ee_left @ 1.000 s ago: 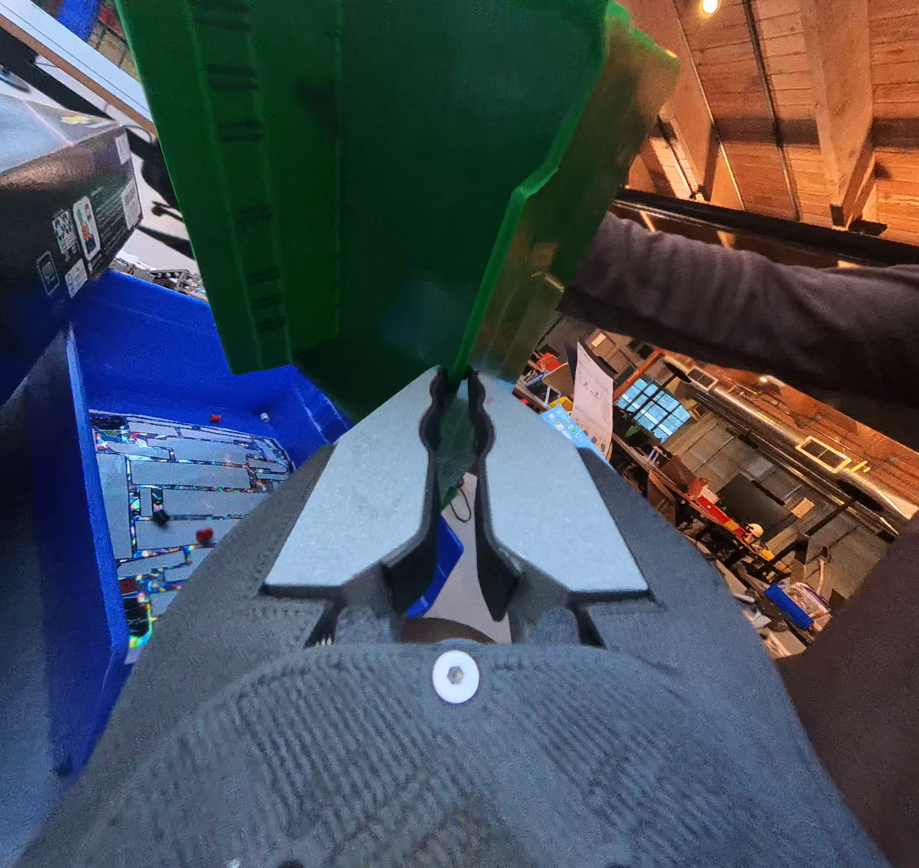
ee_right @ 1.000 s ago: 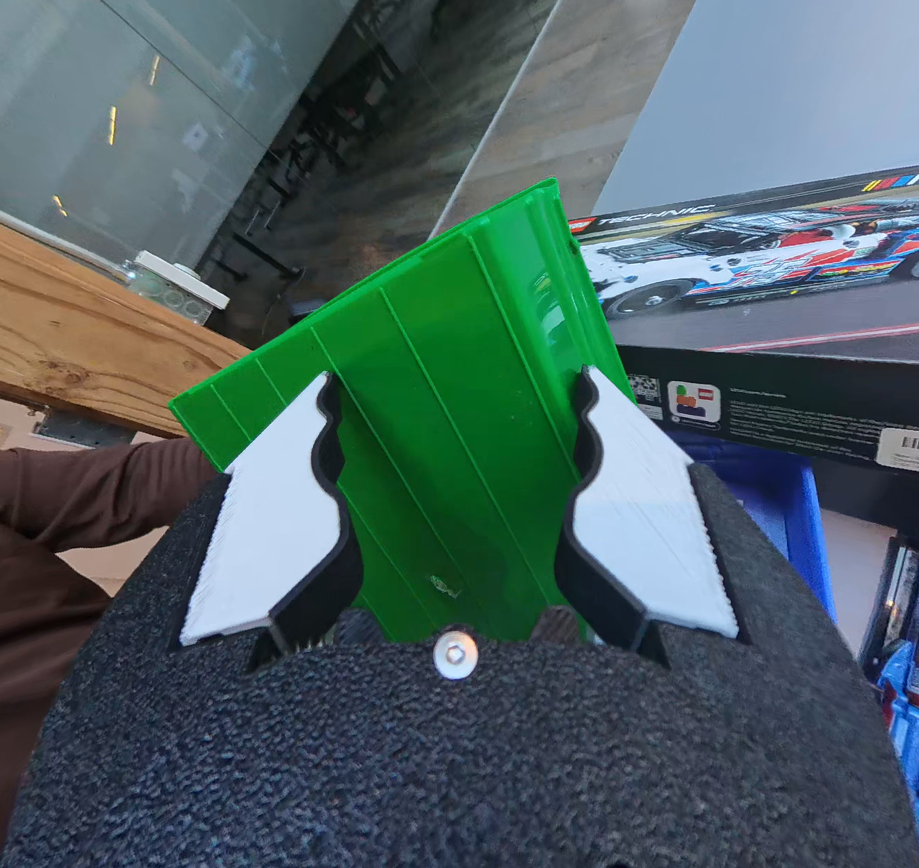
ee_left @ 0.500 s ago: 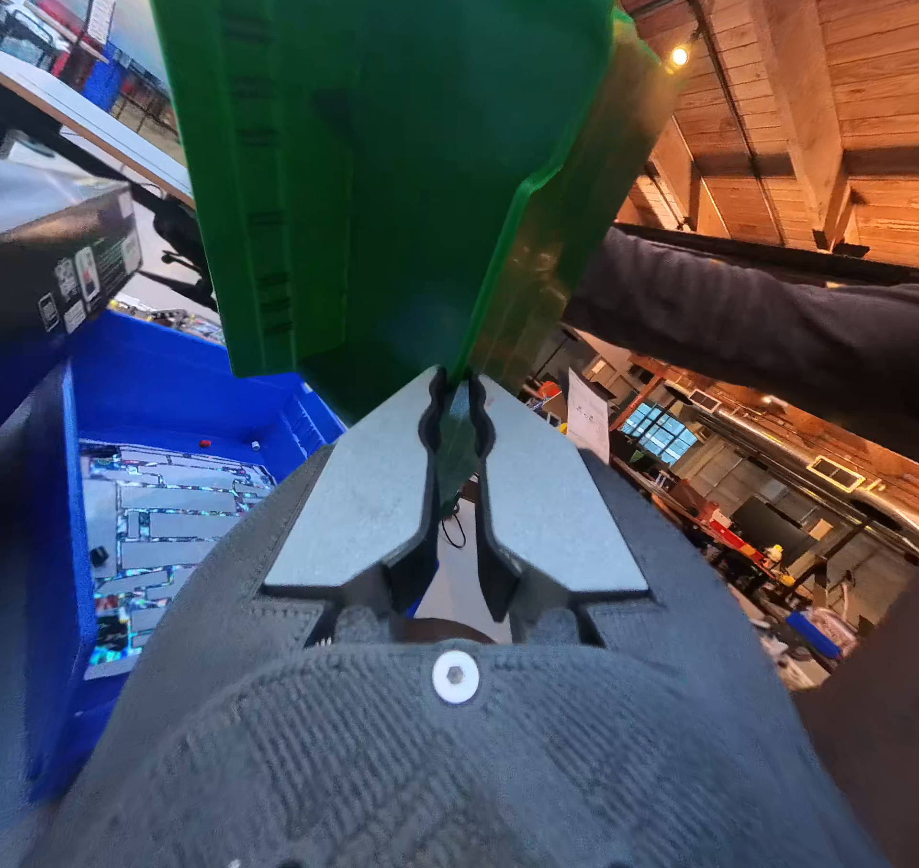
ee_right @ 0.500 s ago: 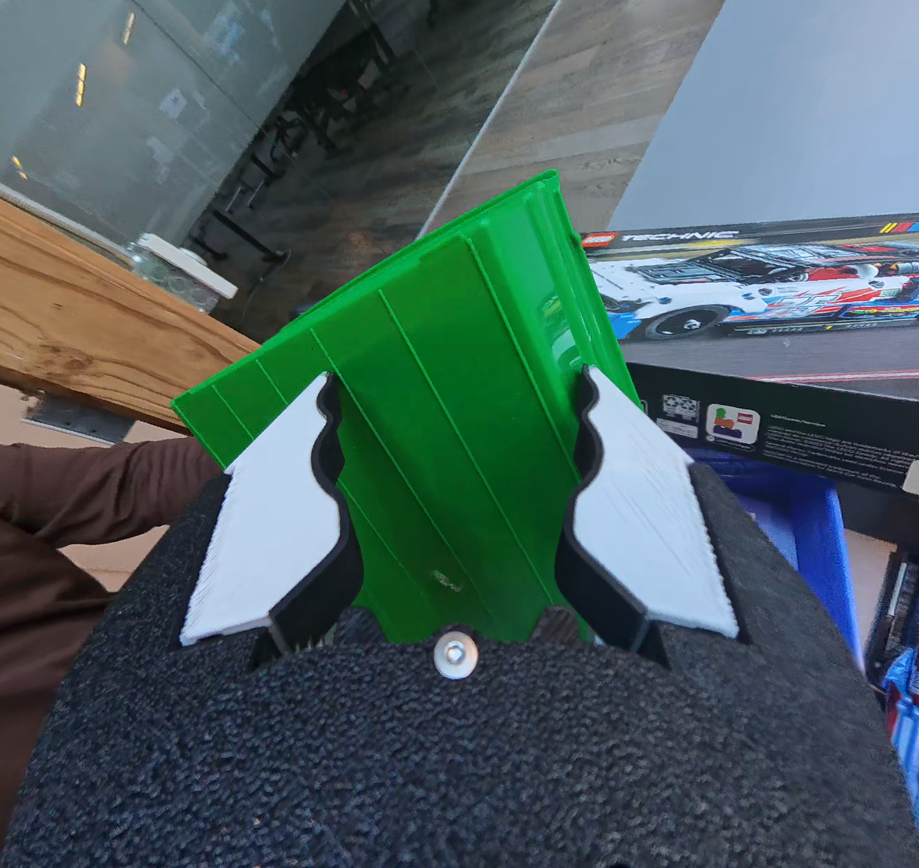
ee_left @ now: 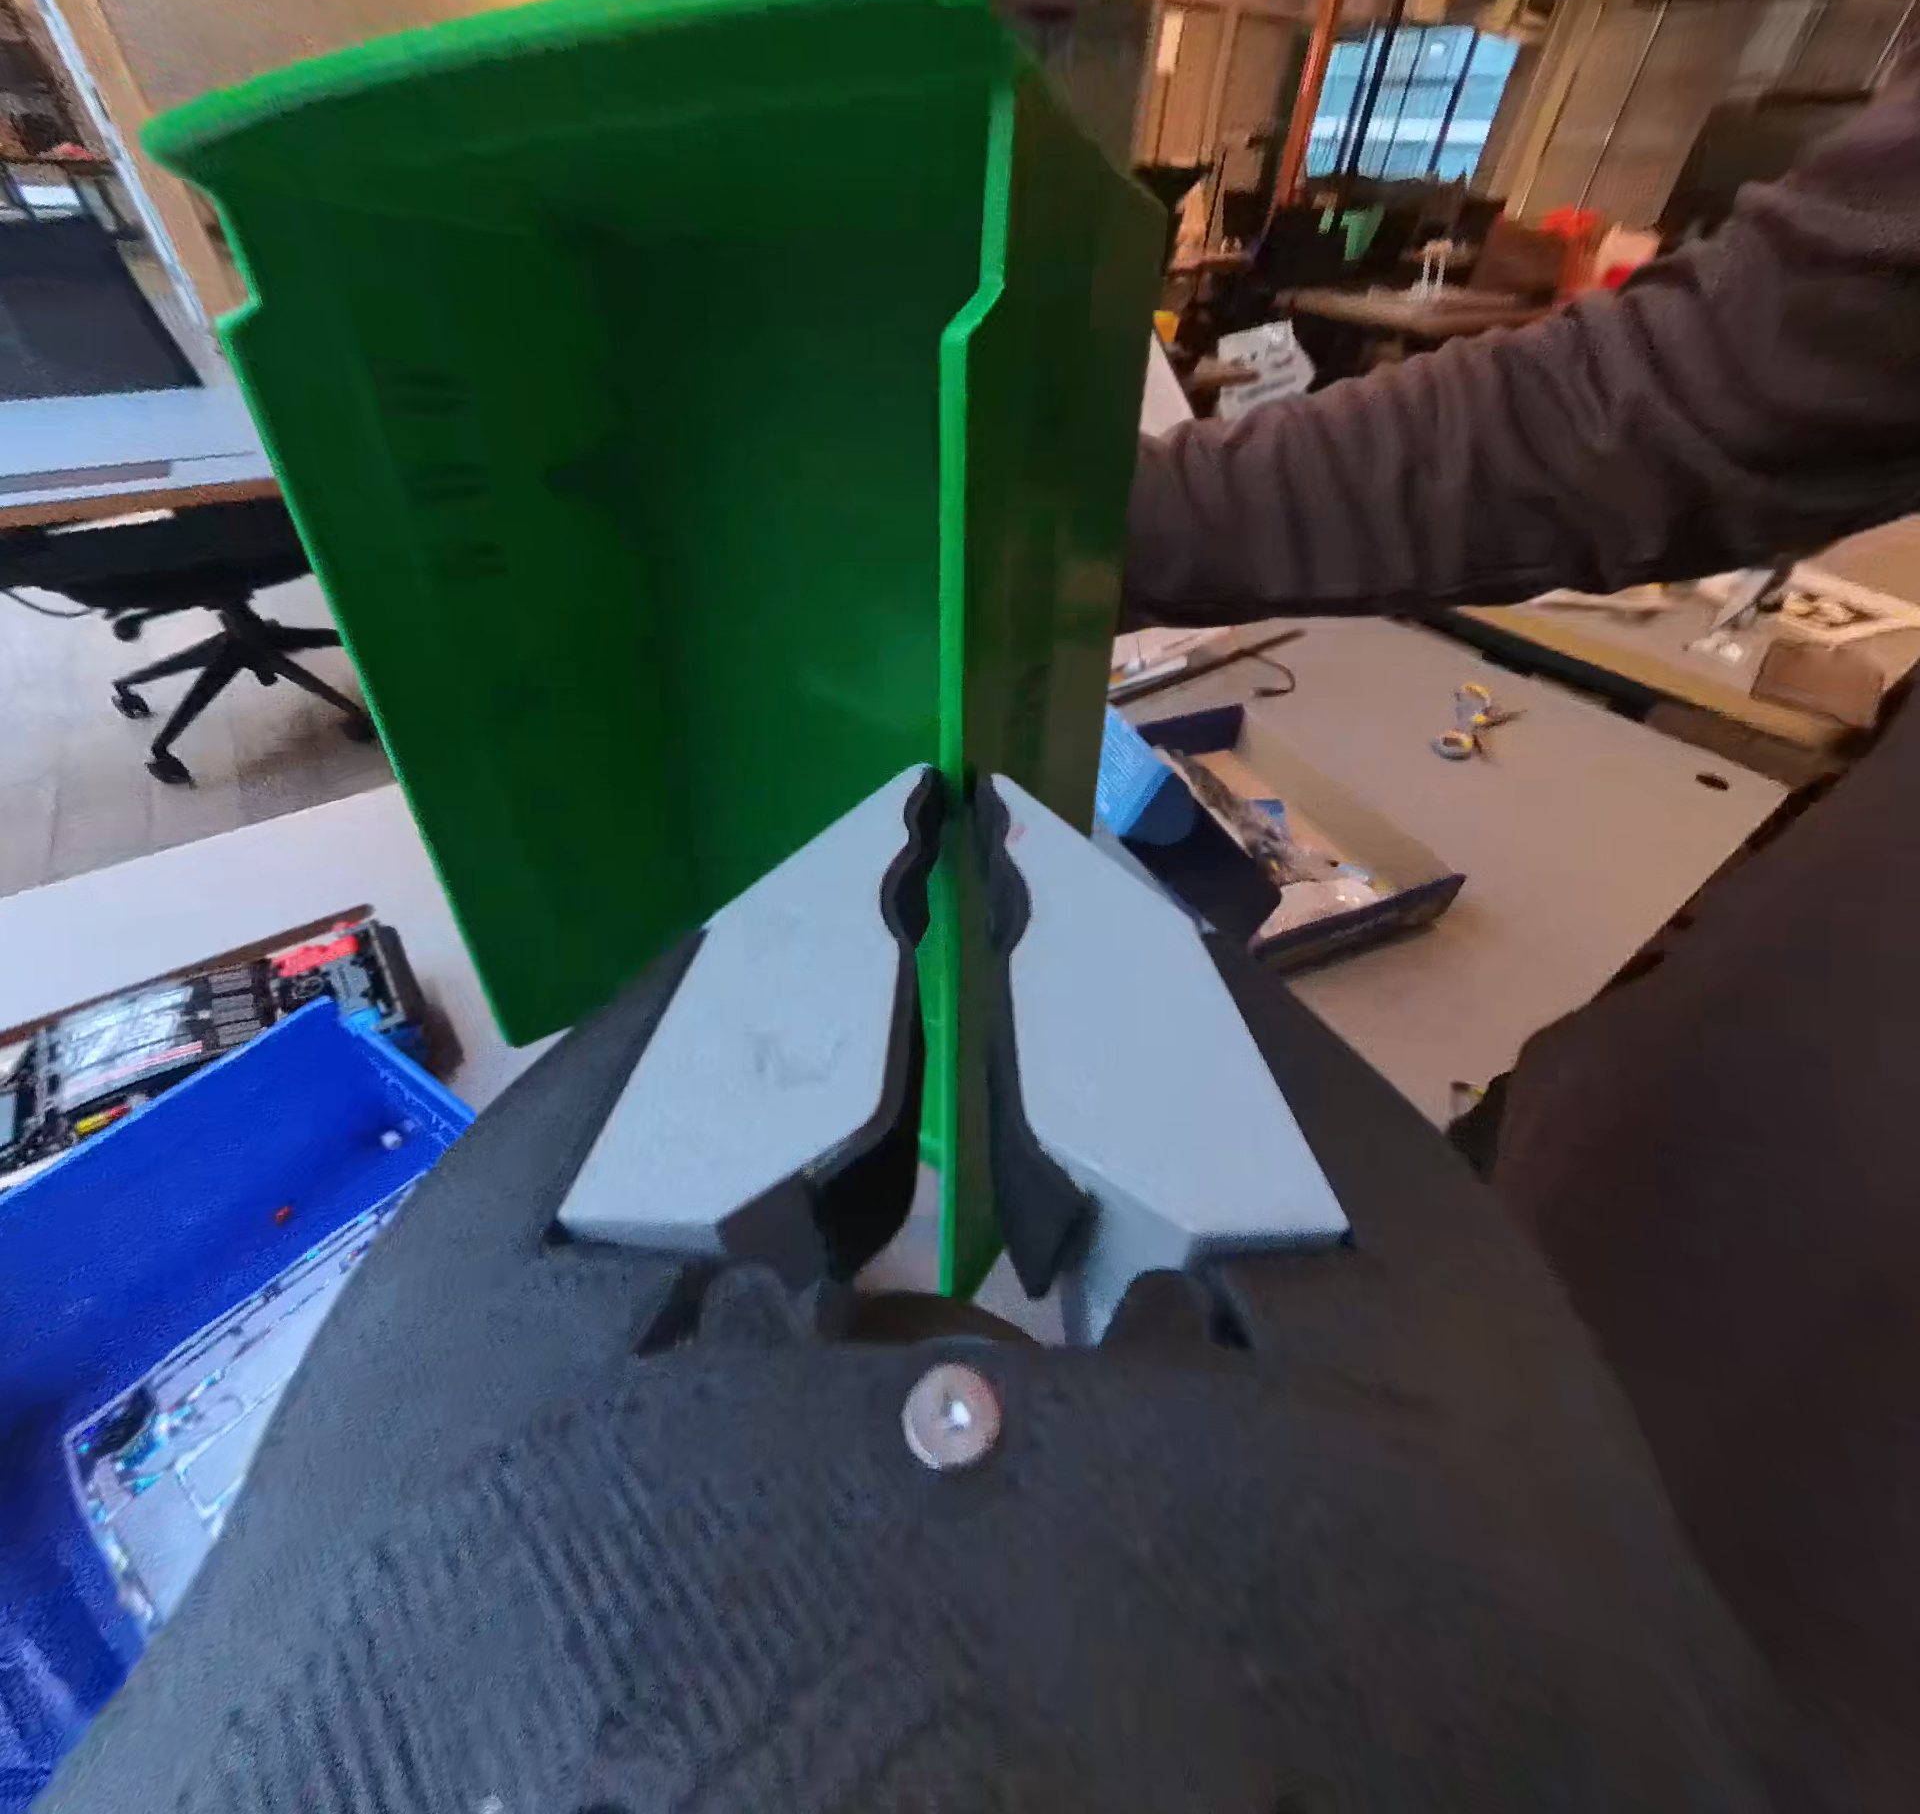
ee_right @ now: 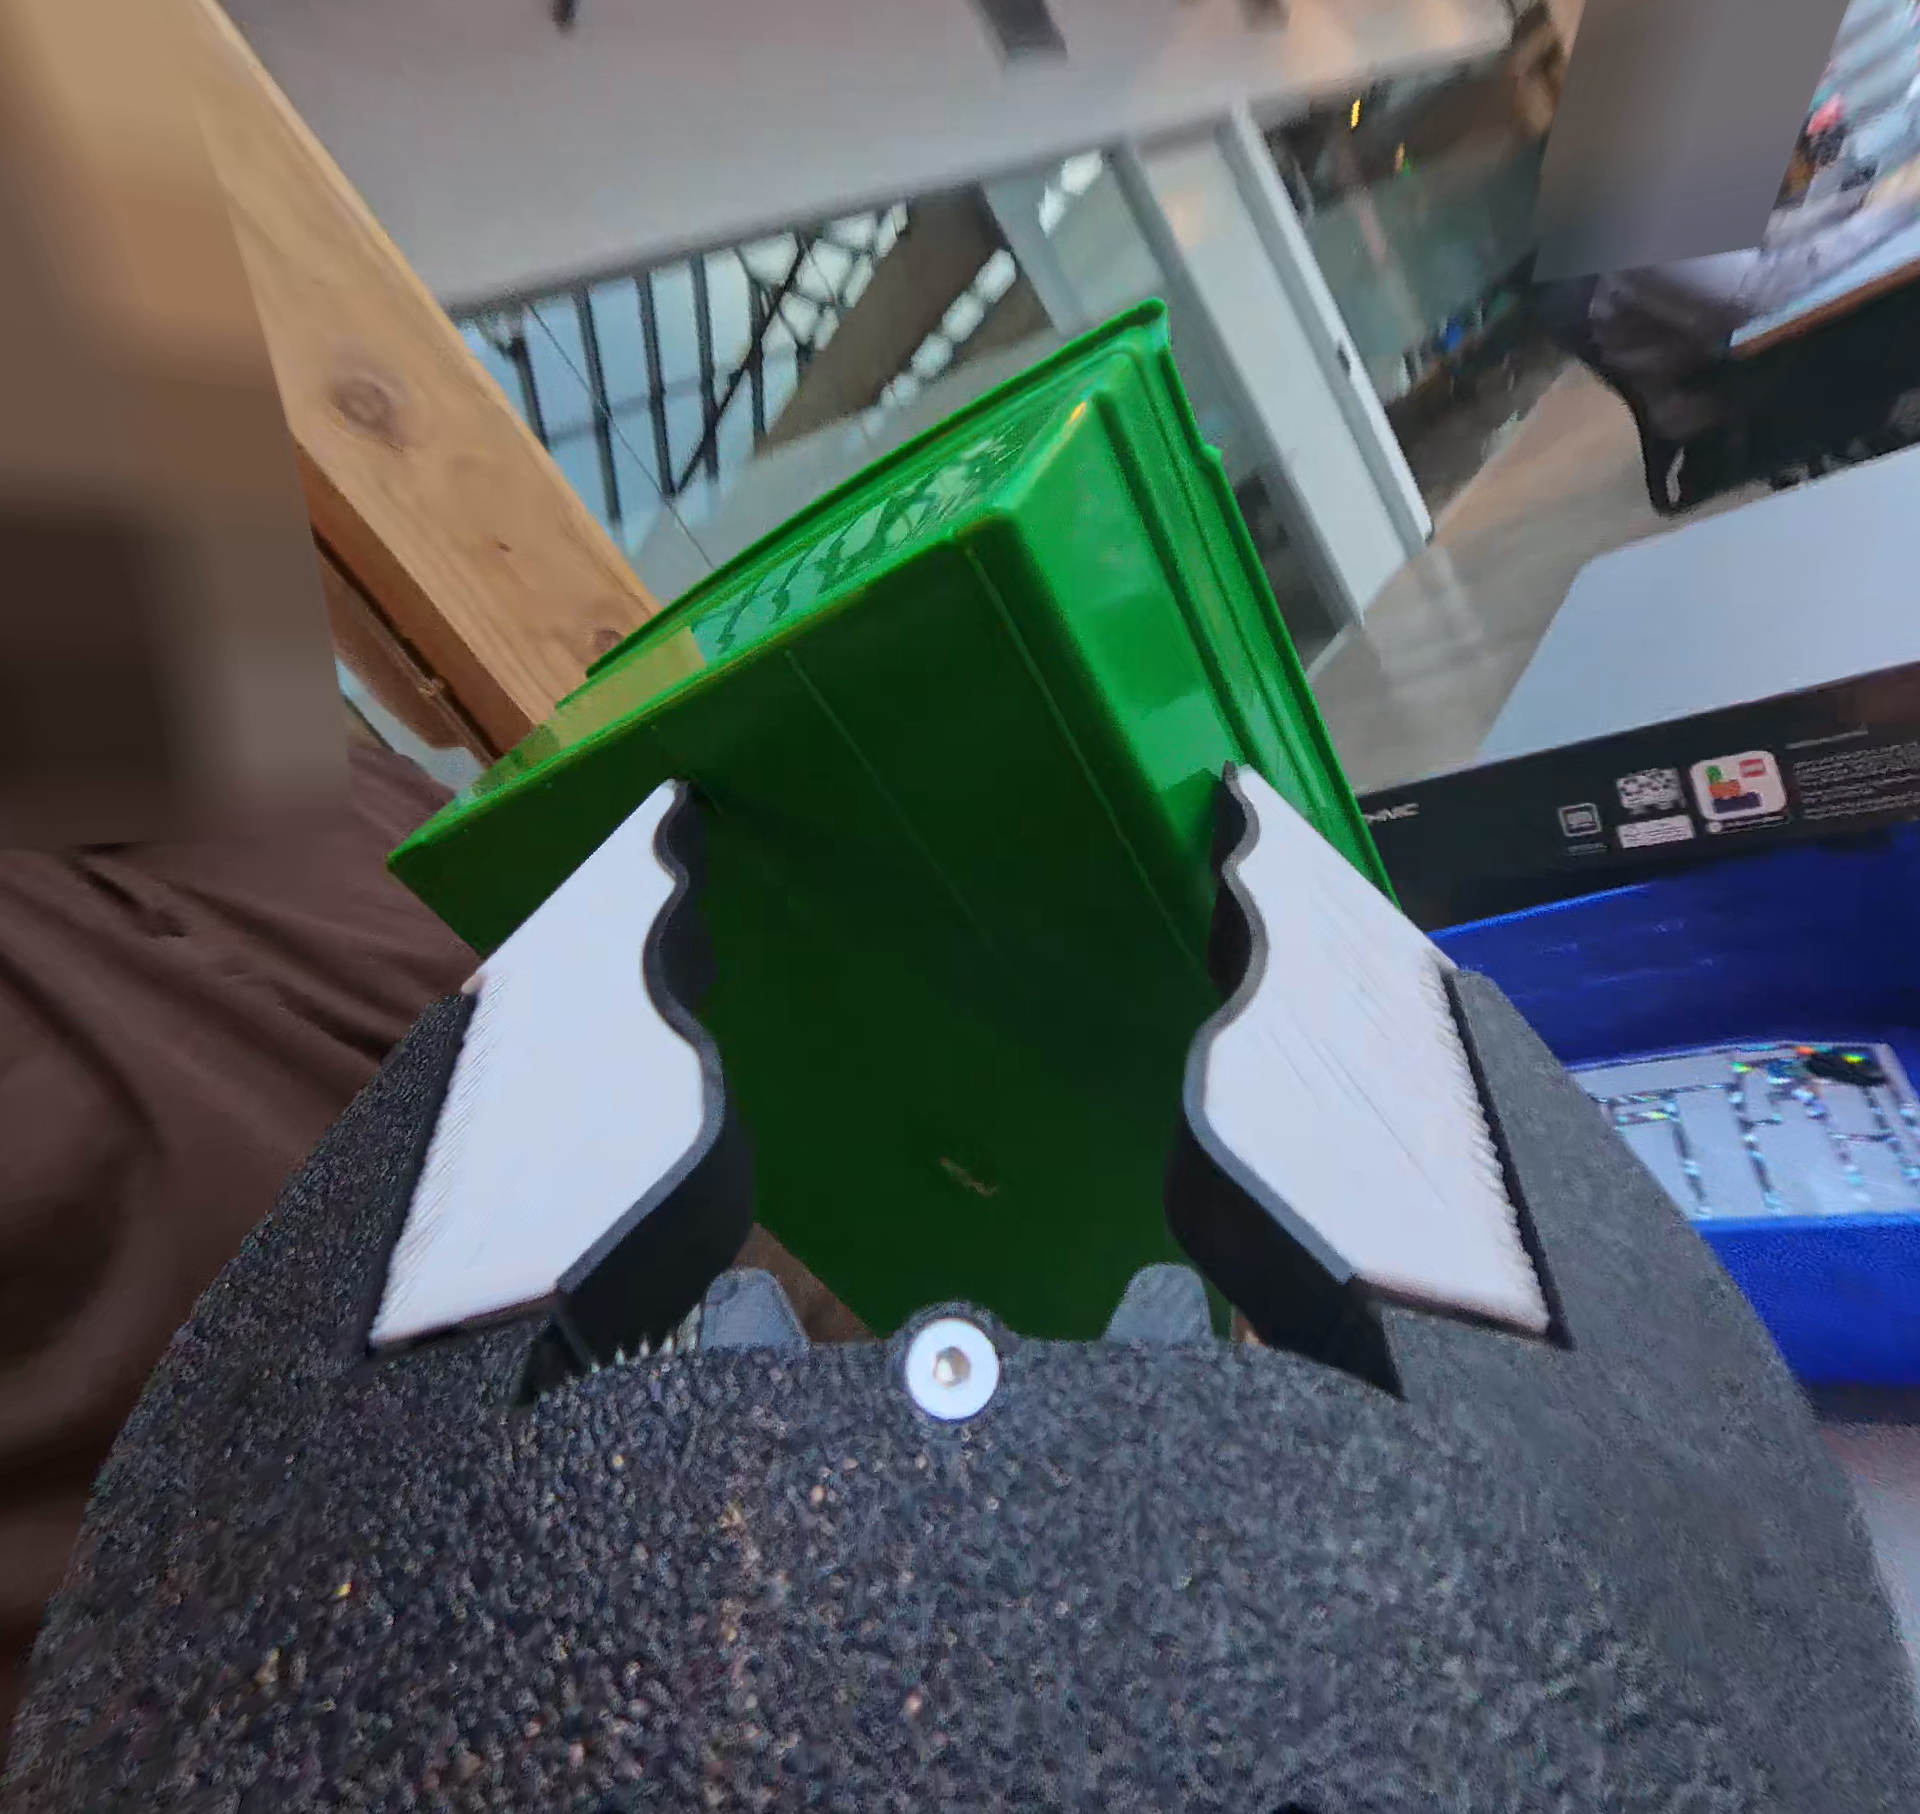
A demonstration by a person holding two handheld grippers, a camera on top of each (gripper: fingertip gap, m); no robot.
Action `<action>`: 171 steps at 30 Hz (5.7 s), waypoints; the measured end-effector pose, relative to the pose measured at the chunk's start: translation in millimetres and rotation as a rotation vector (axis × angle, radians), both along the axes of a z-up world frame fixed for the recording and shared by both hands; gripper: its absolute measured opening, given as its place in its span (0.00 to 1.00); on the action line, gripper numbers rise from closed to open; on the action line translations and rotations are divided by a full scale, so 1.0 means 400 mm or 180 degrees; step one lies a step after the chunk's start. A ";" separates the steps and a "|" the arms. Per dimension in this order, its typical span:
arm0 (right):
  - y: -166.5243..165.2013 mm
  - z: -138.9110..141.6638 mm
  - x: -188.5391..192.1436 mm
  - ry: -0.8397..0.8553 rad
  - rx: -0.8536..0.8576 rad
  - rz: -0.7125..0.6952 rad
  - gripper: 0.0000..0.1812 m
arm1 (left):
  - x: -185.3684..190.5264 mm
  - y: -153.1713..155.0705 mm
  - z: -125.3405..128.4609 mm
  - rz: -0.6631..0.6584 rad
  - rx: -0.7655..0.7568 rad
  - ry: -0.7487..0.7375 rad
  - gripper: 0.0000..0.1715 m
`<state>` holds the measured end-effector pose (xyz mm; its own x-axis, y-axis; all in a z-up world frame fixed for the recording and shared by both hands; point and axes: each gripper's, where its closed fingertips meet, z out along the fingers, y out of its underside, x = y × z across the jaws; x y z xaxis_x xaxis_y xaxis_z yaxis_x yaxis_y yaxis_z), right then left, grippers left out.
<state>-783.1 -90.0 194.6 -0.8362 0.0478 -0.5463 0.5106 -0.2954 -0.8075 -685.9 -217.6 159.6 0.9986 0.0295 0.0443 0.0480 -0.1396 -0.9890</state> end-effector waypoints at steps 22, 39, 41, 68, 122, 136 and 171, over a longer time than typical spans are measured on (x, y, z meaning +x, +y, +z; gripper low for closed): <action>0.301 -0.290 0.254 -0.0698 0.0965 -0.0558 0.29 | 0.336 0.341 -0.453 0.0654 -0.1632 0.0053 0.01; 0.474 -0.397 0.716 -0.0833 0.2129 -0.0823 0.33 | 0.309 0.578 -0.860 0.1165 -0.2318 -0.0574 0.04; 0.498 -0.425 0.761 -0.0973 0.2228 -0.0856 0.33 | 0.352 0.544 -0.801 0.1082 -0.2028 -0.0838 0.17; 1.020 -0.804 1.015 -0.0685 0.2539 -0.2832 0.20 | 0.527 0.332 -0.926 0.1905 -0.1962 -0.0068 0.39; 1.163 -0.972 1.277 0.0641 0.2365 -0.3694 0.15 | 1.316 1.088 -0.868 -0.1584 -0.0202 0.0696 0.31; 1.166 -0.987 1.291 0.0598 0.2636 -0.3831 0.30 | 1.400 1.017 -0.905 -0.2130 -0.0516 0.0486 0.02; 1.267 -0.968 1.354 0.0249 0.2310 -0.4114 0.30 | 0.495 0.986 -0.844 0.0924 -0.3297 0.1907 0.40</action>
